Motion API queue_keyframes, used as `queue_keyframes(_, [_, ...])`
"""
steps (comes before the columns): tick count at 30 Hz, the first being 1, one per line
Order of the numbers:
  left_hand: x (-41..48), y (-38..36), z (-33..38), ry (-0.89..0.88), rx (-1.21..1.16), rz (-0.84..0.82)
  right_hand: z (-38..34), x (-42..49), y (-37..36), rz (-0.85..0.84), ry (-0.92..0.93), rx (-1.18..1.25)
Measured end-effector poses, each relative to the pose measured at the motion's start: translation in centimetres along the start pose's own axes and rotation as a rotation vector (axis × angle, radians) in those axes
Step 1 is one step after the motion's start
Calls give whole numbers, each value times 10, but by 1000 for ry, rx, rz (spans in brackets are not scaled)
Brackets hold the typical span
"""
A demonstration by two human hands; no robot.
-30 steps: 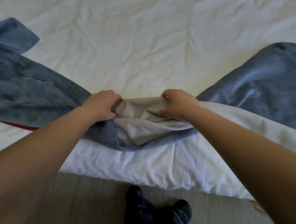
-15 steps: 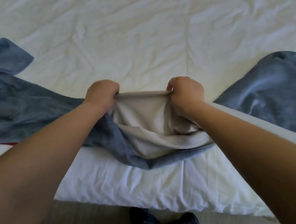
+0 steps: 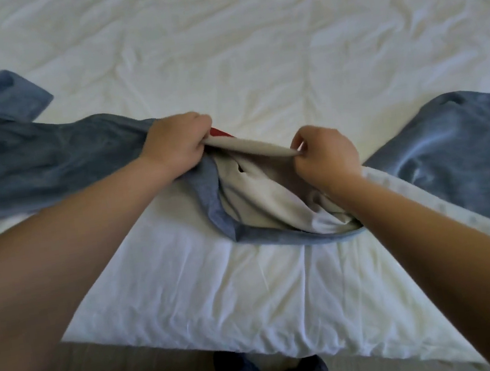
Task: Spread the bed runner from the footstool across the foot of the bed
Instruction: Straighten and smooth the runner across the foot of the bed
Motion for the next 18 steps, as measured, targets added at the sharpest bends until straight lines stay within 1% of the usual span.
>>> queue_keyframes(3, [-45, 2, -6, -195, 42, 174, -17, -25, -18, -213, 174, -19])
queue_keyframes(4, [-61, 3, -8, -257, 66, 204, -23, -34, -23, -285, 237, -26])
queue_keyframes(6, [-90, -2, -12, -335, 115, 202, -35, -48, -30, -368, 358, -55])
queue_keyframes(8, [-117, -13, -16, -380, 145, 132, -48, -62, -42, -428, 481, -101])
queue_keyframes(10, [-141, -25, -17, -400, 164, 24, -57, -78, -60, -532, 555, -97])
queue_keyframes(13, [-166, -37, -7, -437, 215, -189, -63, -105, -88, -700, 614, -137])
queue_keyframes(15, [-179, -48, 0, -494, 304, -387, -64, -116, -97, -759, 654, -198])
queue_keyframes(16, [-182, -53, -1, -493, 330, -486, -63, -119, -98, -781, 658, -210])
queue_keyframes(17, [-183, -54, -2, -492, 337, -554, -63, -119, -96, -794, 658, -210])
queue_keyframes(18, [-179, -48, 0, -509, 305, -536, -64, -117, -91, -791, 653, -196])
Point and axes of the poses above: each hand's wrist, its own x-axis towards the middle knuckle, its own y-axis out of the back of the hand, z = x × y, the point moved 4 cm from there along x, towards the middle knuckle, and after that the axes turned 10 degrees about y, right-handed, at the moved point
